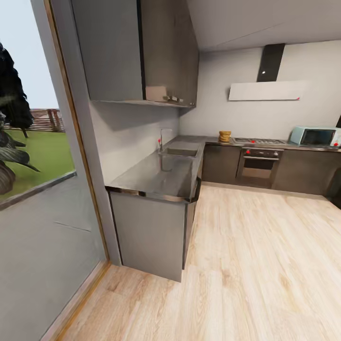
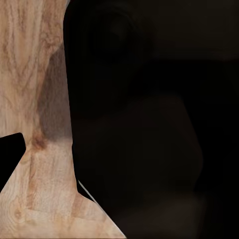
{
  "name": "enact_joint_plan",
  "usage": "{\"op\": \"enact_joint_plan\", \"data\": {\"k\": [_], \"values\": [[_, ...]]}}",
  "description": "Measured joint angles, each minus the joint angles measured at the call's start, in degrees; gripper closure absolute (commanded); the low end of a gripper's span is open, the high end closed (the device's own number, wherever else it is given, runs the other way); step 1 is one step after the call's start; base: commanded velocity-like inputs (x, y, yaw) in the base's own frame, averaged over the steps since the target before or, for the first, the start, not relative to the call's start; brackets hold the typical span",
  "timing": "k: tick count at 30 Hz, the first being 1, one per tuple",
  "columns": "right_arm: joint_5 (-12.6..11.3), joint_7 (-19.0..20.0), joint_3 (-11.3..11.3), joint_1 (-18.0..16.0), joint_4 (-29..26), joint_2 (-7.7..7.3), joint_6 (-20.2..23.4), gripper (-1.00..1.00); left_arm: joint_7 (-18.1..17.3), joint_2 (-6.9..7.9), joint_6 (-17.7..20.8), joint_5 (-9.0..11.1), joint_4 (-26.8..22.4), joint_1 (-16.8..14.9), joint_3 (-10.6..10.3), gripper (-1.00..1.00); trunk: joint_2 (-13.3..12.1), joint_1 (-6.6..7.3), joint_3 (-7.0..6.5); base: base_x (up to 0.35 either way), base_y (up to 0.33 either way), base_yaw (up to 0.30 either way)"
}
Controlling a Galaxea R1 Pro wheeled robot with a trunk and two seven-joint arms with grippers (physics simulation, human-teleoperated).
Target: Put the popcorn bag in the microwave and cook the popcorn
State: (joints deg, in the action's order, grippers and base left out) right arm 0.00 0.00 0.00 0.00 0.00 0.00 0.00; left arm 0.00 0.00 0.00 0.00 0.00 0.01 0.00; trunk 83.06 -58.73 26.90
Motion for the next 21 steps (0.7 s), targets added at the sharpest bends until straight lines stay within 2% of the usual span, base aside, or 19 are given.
{"op": "enact_joint_plan", "data": {"k": [21], "values": [[-0.2,-0.2,0.4,-0.1,0.1,-0.26,0.1,-1.0,-0.1,0.52,0.0,0.0,-1.6,-0.1,0.1,-1.0,0.0,0.0,-0.01,0.0,0.0,0.0]]}}
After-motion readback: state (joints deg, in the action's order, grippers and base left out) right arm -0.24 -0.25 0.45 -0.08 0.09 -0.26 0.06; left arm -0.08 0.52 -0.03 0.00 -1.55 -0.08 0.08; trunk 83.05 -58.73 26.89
